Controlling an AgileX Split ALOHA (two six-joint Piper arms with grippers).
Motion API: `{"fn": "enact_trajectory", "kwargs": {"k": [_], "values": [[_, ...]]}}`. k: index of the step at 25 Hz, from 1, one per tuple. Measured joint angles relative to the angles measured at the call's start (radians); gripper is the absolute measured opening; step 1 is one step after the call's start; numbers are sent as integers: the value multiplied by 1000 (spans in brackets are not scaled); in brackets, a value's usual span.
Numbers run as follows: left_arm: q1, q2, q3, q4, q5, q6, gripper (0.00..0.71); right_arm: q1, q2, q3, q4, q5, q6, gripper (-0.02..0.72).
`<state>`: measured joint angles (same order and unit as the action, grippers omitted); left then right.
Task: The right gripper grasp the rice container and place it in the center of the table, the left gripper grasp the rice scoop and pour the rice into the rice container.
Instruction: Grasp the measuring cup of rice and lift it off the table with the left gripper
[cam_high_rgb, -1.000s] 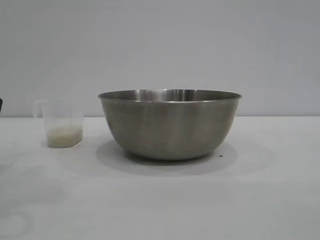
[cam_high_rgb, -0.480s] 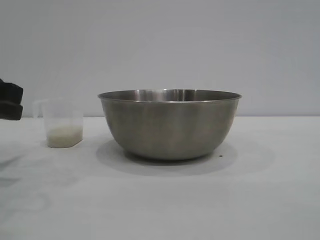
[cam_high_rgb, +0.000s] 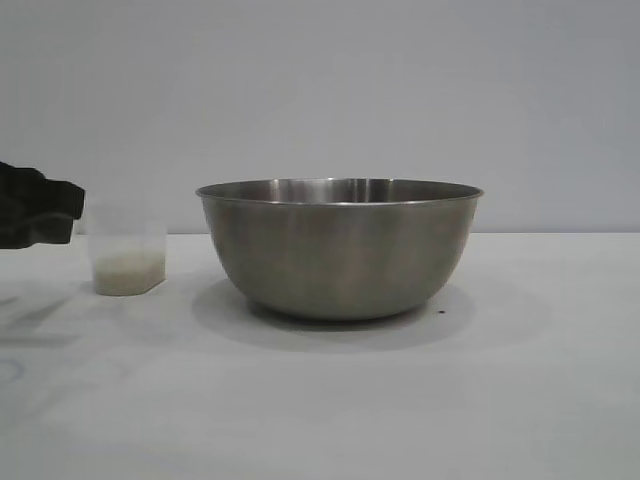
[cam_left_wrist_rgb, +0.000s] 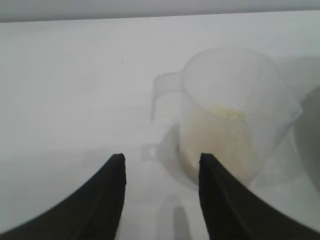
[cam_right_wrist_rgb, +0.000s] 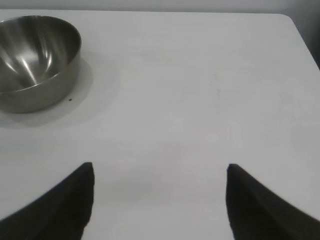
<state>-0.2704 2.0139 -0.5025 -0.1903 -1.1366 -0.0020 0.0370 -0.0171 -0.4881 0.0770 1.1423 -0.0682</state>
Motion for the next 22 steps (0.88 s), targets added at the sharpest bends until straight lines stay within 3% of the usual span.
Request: {"fn": "enact_trajectory", "kwargs": {"k": [22], "values": [[0, 57, -68, -24, 0, 49, 329, 0, 0, 0, 0, 0, 0, 473]]}}
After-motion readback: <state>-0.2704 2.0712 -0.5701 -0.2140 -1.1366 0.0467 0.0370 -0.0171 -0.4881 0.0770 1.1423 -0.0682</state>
